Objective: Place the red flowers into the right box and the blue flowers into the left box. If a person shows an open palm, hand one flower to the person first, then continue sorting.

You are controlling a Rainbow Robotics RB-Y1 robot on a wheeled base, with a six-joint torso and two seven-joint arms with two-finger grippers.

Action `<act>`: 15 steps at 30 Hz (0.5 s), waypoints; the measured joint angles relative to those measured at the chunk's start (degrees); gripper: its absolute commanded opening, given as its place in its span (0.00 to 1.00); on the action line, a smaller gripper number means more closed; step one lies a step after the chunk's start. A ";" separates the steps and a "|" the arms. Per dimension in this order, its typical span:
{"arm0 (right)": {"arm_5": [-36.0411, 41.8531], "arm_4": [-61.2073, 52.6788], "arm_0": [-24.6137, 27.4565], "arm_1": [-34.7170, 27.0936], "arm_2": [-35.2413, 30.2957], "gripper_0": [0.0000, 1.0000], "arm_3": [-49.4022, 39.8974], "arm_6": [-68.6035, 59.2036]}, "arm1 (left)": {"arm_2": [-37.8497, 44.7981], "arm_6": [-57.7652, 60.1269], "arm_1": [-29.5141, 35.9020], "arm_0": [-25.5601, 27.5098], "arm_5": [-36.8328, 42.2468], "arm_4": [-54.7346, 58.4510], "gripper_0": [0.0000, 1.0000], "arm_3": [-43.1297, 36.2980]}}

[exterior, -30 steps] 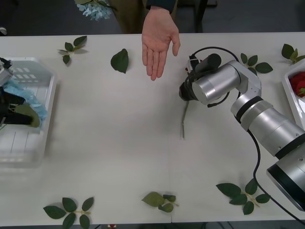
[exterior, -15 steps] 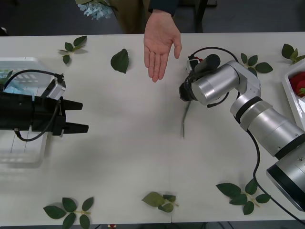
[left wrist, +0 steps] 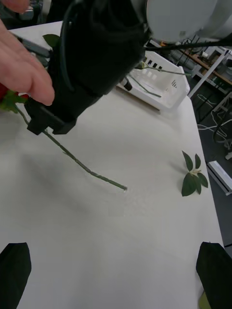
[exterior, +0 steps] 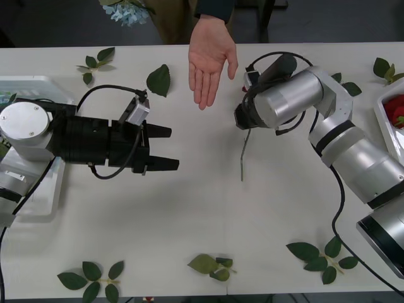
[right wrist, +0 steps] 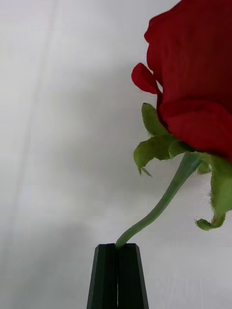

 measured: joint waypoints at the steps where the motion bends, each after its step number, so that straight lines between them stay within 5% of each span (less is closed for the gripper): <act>1: 1.58 -0.51 0.51 -0.54 -1.01 0.00 -2.58 0.00 | -0.04 0.00 -0.51 -0.01 0.00 -0.17 1.00 0.00; 6: 9.41 -5.64 5.18 -4.48 -7.85 0.00 -17.58 0.22 | -0.12 0.00 -1.35 -0.01 0.00 -0.27 1.00 0.02; 15: 12.26 -16.24 20.49 -8.44 -22.75 0.00 -38.42 3.77 | -0.21 0.00 -1.54 0.00 0.68 0.04 1.00 0.38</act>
